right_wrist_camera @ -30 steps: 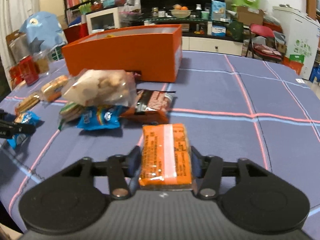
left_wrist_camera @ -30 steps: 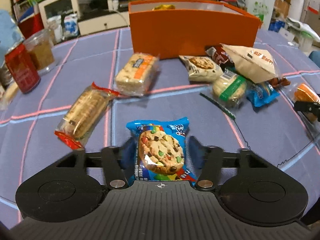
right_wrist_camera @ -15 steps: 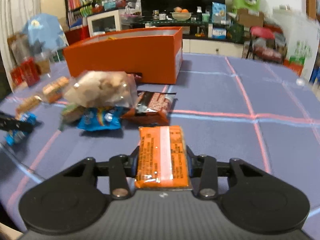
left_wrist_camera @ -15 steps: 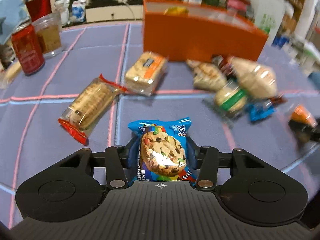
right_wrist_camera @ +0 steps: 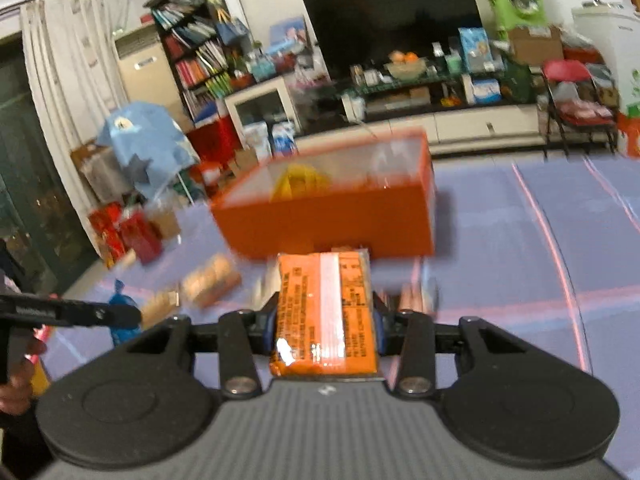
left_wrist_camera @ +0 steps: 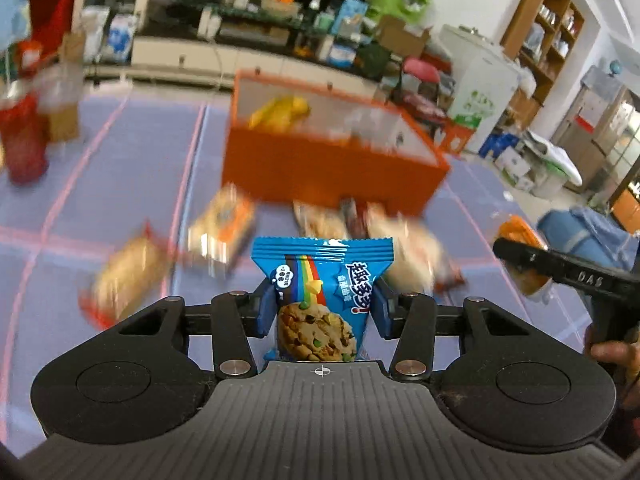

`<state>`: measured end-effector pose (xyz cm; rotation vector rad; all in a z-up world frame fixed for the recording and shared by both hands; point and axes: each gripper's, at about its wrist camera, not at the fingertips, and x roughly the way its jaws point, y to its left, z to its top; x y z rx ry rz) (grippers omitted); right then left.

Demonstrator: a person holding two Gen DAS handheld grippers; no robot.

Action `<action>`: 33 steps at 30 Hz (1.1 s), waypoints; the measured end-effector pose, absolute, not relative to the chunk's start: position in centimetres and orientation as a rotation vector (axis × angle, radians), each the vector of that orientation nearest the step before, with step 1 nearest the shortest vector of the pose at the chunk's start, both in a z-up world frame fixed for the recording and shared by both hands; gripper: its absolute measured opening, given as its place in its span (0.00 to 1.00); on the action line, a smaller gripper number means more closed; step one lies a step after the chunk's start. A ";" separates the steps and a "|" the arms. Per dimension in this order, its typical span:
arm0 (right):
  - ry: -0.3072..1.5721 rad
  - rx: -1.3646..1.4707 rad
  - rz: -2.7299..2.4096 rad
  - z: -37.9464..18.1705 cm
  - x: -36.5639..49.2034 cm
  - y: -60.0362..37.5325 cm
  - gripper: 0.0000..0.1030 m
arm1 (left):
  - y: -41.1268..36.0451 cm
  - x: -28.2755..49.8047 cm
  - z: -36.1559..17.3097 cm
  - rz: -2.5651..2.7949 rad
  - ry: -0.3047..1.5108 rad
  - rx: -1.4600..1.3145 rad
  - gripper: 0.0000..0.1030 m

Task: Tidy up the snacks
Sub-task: 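Carry both packets into the orange box and open both grippers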

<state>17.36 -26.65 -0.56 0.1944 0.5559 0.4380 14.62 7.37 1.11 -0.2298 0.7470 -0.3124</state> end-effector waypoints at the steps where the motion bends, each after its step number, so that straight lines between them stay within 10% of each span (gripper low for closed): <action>1: 0.539 0.182 0.436 0.4 19.0 -26.3 0.41 | 7.2 15.9 1.7 -0.310 0.735 -0.223 0.11; 18: 0.614 0.053 0.441 -2.3 39.5 -20.9 0.46 | 1.9 38.8 0.9 -0.309 0.749 -0.208 0.13; 26: 0.500 0.028 0.436 1.9 34.4 -22.3 0.66 | 3.8 32.9 3.8 -0.295 0.616 -0.232 0.54; 33: 0.523 0.109 0.397 0.8 24.4 -26.3 0.70 | 7.1 22.1 2.7 -0.277 0.631 -0.255 0.65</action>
